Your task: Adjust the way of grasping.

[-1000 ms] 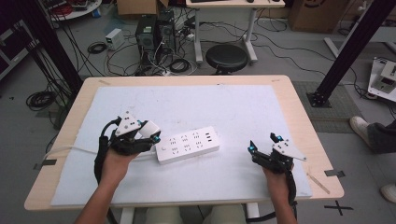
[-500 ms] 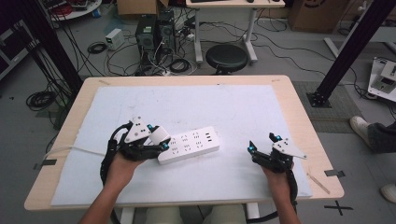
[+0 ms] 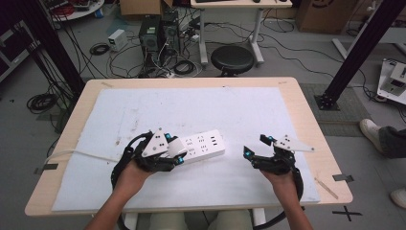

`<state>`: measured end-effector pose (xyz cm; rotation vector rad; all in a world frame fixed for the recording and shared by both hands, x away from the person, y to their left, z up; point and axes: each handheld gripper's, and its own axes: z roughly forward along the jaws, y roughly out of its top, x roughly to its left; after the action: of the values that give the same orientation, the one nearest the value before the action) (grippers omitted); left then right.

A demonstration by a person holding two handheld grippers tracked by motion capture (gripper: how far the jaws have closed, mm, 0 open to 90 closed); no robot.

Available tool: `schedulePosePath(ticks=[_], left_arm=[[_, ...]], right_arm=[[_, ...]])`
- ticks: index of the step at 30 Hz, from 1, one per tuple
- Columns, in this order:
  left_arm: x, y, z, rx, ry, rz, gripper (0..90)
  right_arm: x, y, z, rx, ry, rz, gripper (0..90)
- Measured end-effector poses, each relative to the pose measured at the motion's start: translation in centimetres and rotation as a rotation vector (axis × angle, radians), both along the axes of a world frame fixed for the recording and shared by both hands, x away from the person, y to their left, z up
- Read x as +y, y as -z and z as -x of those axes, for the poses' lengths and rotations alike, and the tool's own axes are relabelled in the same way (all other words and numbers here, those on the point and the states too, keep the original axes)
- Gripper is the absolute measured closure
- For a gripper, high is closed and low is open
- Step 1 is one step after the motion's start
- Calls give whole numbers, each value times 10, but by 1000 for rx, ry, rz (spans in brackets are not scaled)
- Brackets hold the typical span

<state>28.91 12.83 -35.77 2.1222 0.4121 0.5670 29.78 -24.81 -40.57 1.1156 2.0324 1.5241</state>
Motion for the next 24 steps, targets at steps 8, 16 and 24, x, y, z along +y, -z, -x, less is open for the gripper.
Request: schedulePosePath(ticks=[8,16,24], left_arm=[[-16,2,5,-49,114,-54,425],[-27,7,7,-98,183,-79,425],[-41,10,7,-123,224,-102,425]], right_arm=[[25,-15,-7,165,-246,-116,179],[41,-19,-14,269,-348,-143,179],[59,-22,-23,370,-450,-170,204]])
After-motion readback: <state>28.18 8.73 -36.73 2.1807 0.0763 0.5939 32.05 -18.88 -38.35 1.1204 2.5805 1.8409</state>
